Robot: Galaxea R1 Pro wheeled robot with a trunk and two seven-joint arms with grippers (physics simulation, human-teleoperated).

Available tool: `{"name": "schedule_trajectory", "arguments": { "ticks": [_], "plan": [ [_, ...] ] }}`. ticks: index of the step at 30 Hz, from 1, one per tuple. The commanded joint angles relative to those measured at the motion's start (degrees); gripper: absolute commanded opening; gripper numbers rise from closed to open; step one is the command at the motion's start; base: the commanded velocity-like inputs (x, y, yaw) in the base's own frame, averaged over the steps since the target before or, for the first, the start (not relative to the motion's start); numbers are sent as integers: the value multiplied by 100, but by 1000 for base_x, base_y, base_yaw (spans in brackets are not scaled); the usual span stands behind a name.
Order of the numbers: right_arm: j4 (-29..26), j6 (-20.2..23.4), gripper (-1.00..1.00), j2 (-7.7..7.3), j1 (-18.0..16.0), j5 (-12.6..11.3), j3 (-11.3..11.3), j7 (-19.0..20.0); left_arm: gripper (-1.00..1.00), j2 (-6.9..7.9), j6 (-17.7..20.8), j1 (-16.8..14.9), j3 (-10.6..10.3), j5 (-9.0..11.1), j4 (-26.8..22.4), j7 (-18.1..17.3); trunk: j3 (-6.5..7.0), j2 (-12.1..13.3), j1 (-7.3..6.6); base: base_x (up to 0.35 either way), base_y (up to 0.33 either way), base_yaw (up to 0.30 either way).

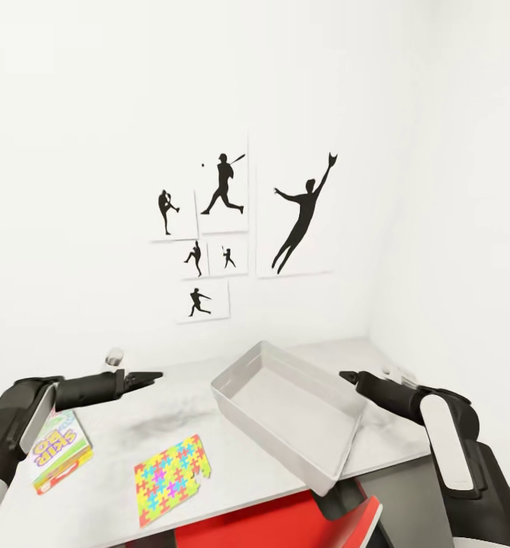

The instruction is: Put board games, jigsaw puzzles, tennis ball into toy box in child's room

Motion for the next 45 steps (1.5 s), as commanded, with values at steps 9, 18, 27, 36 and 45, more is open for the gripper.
{"name": "schedule_trajectory", "arguments": {
  "ticks": [9, 18, 27, 36, 45],
  "plan": [
    [-1, -28, 100, -3, -2, -44, -23, 820, 100, 137, -45, 47, 125, 10, -10, -572, 79, -4, 2, -93, 139, 0],
    [9, -46, 100, 4, -2, -42, -33, 977, 100, 165, -53, 52, 222, 9, -12, -642, 161, -4, 2, -119, 250, 0],
    [18, -55, 100, 17, -2, -42, -35, 1003, 100, 172, -54, 53, 307, 9, -14, -652, 234, -4, 2, -74, 271, 18],
    [34, -58, 100, 43, -2, -21, -23, 989, 100, 177, -54, 53, 324, 9, -18, -655, 248, -4, 2, -9, 279, 8],
    [44, -58, 100, 66, -2, -39, -24, 992, 100, 181, -54, 53, 324, 9, -20, -656, 250, -4, 2, -1, 280, 1]
  ]
}}
